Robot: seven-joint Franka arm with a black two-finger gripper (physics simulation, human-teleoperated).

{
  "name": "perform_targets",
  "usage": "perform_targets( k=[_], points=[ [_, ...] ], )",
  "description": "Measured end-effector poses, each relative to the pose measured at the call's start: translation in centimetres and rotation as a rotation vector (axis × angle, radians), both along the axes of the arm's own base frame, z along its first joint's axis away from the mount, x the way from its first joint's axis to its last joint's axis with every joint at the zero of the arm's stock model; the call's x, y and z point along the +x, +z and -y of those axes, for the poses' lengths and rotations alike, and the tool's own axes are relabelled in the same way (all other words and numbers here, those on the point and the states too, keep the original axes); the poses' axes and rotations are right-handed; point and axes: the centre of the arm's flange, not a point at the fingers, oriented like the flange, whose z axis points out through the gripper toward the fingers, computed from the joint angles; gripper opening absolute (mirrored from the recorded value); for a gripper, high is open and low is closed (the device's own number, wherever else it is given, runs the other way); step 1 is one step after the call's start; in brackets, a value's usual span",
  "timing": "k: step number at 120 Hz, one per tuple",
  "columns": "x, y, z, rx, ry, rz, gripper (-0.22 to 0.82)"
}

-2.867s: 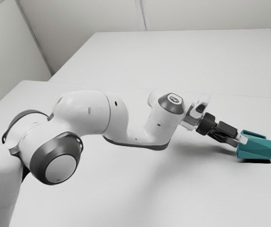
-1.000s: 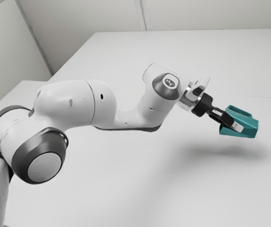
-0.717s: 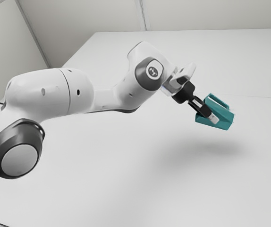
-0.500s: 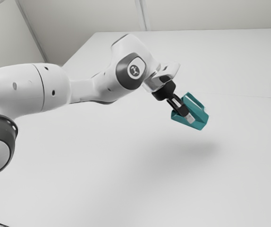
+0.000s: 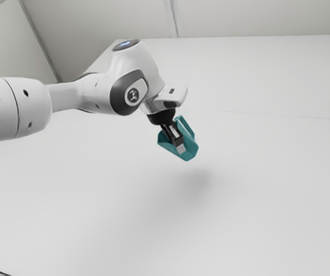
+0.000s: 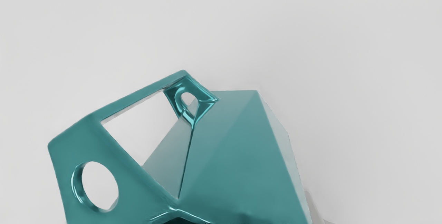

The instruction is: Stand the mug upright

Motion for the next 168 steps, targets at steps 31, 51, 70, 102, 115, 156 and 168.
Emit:
perform_targets(
  k=[31, 51, 70, 102, 115, 156, 168],
  points=[
    [-2.9, -0.8, -3.0, 0.136, 0.047, -0.014, -0.18],
    [-4.4, -1.6, -5.0, 0.213, 0.089, -0.028, -0.18],
    [-5.8, -2.6, -6.4, 0.266, 0.137, -0.042, -0.18],
    [-8.4, -3.6, -6.9, 0.307, 0.199, -0.055, -0.18],
    [-9.1, -3.9, -7.6, 0.322, 0.235, -0.058, -0.18],
    [-11.0, -5.9, -9.1, 0.353, 0.324, -0.080, -0.18],
    [-11.2, -6.5, -9.2, 0.352, 0.346, -0.078, -0.18]
  ],
)
